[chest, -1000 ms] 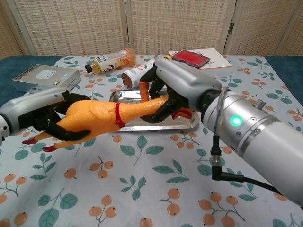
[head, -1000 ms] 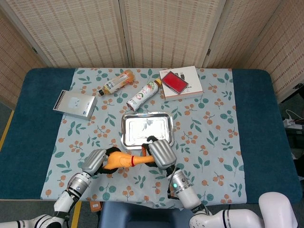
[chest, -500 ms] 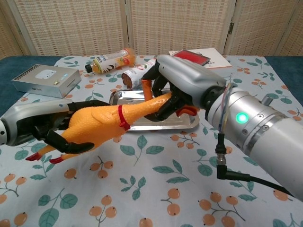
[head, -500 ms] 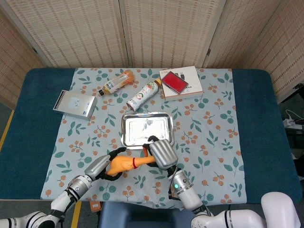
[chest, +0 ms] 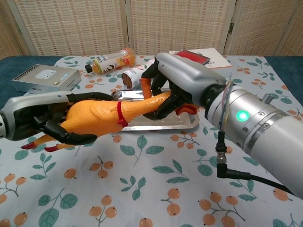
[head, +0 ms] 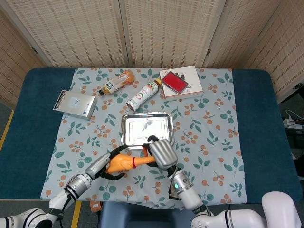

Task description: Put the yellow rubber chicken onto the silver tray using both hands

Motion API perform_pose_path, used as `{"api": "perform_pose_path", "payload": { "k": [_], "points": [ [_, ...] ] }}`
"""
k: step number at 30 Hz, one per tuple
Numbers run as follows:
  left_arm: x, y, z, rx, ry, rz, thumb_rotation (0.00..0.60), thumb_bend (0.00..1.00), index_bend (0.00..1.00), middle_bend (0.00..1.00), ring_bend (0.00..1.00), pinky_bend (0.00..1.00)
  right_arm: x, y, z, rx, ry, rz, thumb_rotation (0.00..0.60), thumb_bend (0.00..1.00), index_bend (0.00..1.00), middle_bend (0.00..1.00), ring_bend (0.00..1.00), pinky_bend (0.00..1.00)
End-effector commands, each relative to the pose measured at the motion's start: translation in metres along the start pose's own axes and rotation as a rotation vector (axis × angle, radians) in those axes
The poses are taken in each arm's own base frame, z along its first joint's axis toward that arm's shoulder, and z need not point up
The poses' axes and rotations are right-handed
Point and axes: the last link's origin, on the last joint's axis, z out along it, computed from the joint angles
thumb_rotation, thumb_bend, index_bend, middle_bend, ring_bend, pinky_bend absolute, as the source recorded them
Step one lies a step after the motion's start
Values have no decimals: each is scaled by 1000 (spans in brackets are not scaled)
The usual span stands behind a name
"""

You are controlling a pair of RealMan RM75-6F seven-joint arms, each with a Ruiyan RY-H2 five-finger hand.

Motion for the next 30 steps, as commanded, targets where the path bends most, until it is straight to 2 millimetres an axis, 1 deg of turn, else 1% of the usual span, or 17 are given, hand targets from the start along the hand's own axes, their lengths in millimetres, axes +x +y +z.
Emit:
{"api": "perform_pose_path", "payload": {
  "k": [1, 2, 4, 5, 8, 14, 18, 19, 20, 21, 22, 23, 24, 25, 26, 27, 30],
  "points": [
    [1, -2, 2, 6, 89, -15, 600, 437, 498, 396, 386, 673, 0, 0, 0, -1, 0, 0, 600, 237, 930, 785, 876, 1000],
    [-1, -1, 3, 12, 97, -24, 600, 499, 644, 545, 512, 781, -1, 0, 0, -1, -1, 0, 600, 238, 930, 785, 876, 1000],
    [-2, 0, 3, 22, 106, -36, 600, 595, 782, 697, 650, 904, -1, 0, 0, -1, -3, -2, 600, 238, 929, 785, 876, 1000],
    [-1, -1, 4, 21, 117, -15, 600, 640, 813, 732, 692, 949, -2, 0, -1, -1, -4, -3, 600, 238, 929, 785, 876, 1000],
    [-2, -2, 3, 20, 156, 42, 600, 727, 844, 762, 755, 999, -2, -1, -1, -2, -7, 2, 600, 238, 929, 785, 876, 1000],
    [-4, -2, 2, 16, 184, 82, 600, 792, 872, 774, 817, 1000, -3, -1, -2, 0, -10, 4, 600, 238, 929, 785, 876, 1000],
    [-6, 1, 0, 17, 175, 80, 600, 791, 875, 777, 823, 1000, -2, -3, -4, 4, -10, 4, 600, 238, 930, 785, 876, 1000],
    [-7, 1, -1, 18, 167, 78, 600, 780, 875, 773, 815, 1000, -2, -4, -4, 4, -9, 5, 600, 238, 930, 785, 876, 1000],
    [-8, 2, -1, 16, 159, 65, 600, 758, 874, 762, 777, 988, -1, -4, -4, 4, -7, 5, 600, 238, 930, 785, 876, 1000],
    [-9, 3, -2, 14, 135, 61, 600, 738, 869, 748, 724, 934, 0, -4, -4, 3, -5, 4, 600, 238, 930, 785, 876, 1000],
    [-10, 2, -3, 15, 113, 73, 600, 686, 820, 688, 581, 734, 1, -4, -5, 2, -3, 4, 600, 238, 930, 785, 876, 1000],
    [-11, 1, -4, 16, 89, 96, 600, 617, 687, 563, 407, 495, 1, -4, -5, 2, -3, 3, 600, 238, 929, 785, 876, 1000],
    [-14, -1, -5, 21, 38, 124, 600, 566, 542, 438, 280, 332, 2, -3, -5, 0, -1, 2, 600, 238, 929, 785, 876, 1000],
    [-15, -2, -7, 29, -4, 135, 600, 495, 293, 234, 127, 153, 2, -3, -5, -1, -1, 1, 600, 238, 929, 785, 876, 1000],
    [-14, -2, -7, 31, -32, 137, 600, 451, 129, 100, 41, 67, 3, -2, -5, -3, -2, 0, 600, 238, 930, 785, 876, 1000],
    [-12, -1, -6, 23, -36, 146, 600, 417, 17, 12, 0, 14, 3, -1, -5, -5, -2, 1, 600, 238, 929, 785, 876, 1000],
    [-8, -1, -8, -15, -26, 177, 600, 349, 0, 0, 0, 0, 5, 4, -5, -16, 1, -2, 600, 238, 929, 785, 876, 1000]
  ]
}}
